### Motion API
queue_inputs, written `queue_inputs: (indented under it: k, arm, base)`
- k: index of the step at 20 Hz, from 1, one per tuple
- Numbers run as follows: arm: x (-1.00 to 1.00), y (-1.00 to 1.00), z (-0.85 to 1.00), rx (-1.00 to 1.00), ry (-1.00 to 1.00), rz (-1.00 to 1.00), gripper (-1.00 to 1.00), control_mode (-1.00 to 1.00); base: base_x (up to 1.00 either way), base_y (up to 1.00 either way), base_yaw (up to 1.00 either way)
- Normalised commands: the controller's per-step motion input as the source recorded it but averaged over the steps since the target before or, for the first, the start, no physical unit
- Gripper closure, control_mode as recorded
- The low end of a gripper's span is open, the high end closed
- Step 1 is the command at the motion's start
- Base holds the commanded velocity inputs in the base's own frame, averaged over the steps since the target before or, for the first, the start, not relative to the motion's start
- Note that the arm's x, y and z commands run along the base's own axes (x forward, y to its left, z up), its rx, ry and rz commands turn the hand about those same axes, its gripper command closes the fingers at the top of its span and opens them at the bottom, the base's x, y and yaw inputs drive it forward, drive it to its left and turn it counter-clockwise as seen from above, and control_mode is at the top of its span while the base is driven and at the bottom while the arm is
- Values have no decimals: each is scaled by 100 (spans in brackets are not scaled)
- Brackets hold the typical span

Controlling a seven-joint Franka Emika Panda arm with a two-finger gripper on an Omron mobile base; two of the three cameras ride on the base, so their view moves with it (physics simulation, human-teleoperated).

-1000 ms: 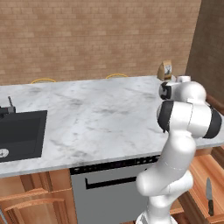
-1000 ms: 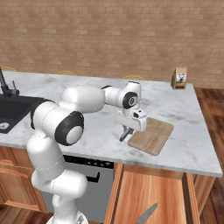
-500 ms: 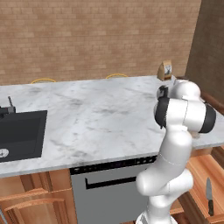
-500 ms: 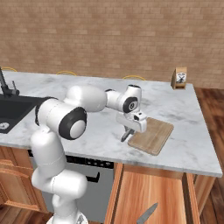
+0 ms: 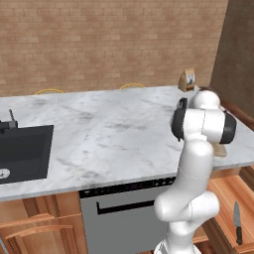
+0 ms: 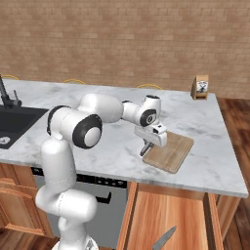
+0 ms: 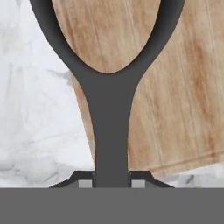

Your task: Open the drawer on the right and place the cutting tools on the cutting board.

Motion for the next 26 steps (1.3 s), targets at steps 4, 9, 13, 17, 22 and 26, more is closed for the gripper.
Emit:
queue_inputs:
  k: [4,9,13,17,22,26]
  arm:
    - [14,-21,-14,-2,0,0,100,-100]
    - [1,-12,-23,-2,0,0,-100,-100]
    - [0,-8,-9,-1,-3,0,-100,-100]
    - [0,0,0,0,-10,0,-100,-100]
    - [-50,0,43,0,-19,0,-100,-100]
    - [-100,1,55,0,-20,0,-100,-100]
  base:
    - [0,0,0]
    - [0,0,0]
    - [0,0,0]
    - [0,0,0]
    - [0,0,0]
    - [0,0,0]
